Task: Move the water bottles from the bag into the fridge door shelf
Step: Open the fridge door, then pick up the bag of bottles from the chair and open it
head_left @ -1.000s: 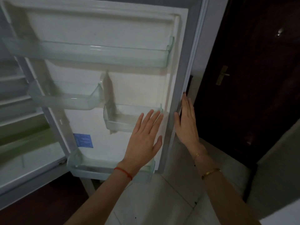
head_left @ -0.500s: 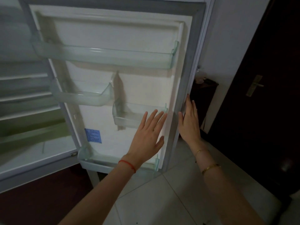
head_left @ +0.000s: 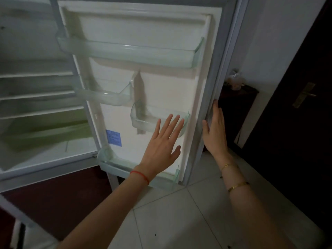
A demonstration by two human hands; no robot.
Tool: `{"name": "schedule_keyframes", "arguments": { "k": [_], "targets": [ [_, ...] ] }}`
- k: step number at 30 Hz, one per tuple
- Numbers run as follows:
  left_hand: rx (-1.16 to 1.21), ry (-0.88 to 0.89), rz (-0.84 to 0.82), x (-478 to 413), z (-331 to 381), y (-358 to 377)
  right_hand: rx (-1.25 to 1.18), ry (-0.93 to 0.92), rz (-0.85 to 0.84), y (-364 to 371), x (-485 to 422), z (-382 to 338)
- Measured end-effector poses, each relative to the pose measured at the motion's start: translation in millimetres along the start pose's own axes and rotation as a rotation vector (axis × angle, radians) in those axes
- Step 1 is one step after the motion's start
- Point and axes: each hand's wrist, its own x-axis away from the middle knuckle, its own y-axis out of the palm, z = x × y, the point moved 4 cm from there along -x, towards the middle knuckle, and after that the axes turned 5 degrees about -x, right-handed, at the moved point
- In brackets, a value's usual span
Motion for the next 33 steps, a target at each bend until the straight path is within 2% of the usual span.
{"name": "schedule_keyframes", "arguments": {
  "k": [8,14,23,33],
  "targets": [
    [0.04,-0.093,-0.019,34.6,-9.6,-18.7,-0.024,-0.017,0.035,-5.6,21.2,-18.3],
    [0.099,-0.178,-0.001,67.7,-19.5,-38.9,-0.063,-0.091,-0.001,3.9,59.2,-41.5],
    [0.134,-0.313,-0.028,145.2,-38.4,-71.6,-0.137,-0.162,-0.284,33.5,125.8,-88.4],
    [0.108,-0.571,-0.067,245.5,-66.9,-101.7,-0.244,-0.204,-0.57,87.3,173.5,-127.7]
  ]
}}
